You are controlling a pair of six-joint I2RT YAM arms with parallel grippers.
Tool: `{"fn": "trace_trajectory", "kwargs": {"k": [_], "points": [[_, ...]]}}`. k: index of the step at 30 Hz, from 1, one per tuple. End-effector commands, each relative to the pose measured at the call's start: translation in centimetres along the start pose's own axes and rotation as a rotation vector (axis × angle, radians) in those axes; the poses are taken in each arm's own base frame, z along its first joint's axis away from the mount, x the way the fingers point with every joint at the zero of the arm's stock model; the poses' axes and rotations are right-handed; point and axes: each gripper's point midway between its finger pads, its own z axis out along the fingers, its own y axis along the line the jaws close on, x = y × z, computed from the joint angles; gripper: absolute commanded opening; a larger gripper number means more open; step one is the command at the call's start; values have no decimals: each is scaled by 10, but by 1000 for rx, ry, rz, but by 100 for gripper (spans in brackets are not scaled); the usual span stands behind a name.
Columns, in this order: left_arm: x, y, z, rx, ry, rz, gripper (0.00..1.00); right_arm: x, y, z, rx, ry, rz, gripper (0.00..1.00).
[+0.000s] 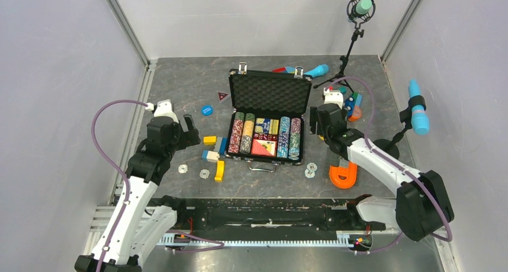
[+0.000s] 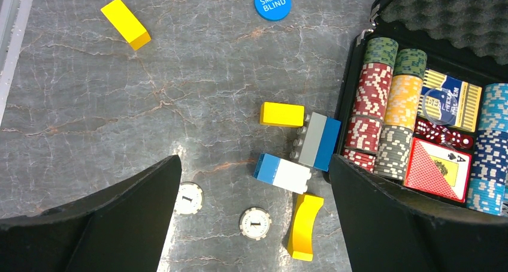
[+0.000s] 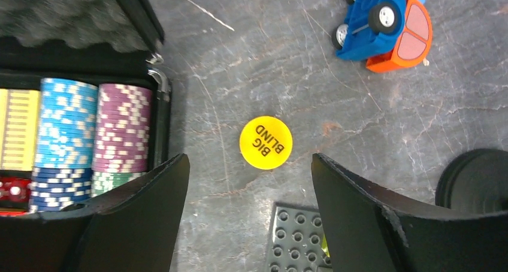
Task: Pack up texas hold em set
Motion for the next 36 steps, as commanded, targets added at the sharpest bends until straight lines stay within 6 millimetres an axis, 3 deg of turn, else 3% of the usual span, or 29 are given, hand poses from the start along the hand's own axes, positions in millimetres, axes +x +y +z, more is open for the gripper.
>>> {"fn": "trace_trajectory", "kwargs": {"k": [1,19,36], "points": [[-6,-5,0,28,-24,16,100,12,-12,11,30,62,-4,77],[-5,-5,1,26,-21,19,100,44,-18,60,-21,265,46,75],[-4,-6,2,28,-15,21,100,75,-25,73,20,354,23,67]]}}
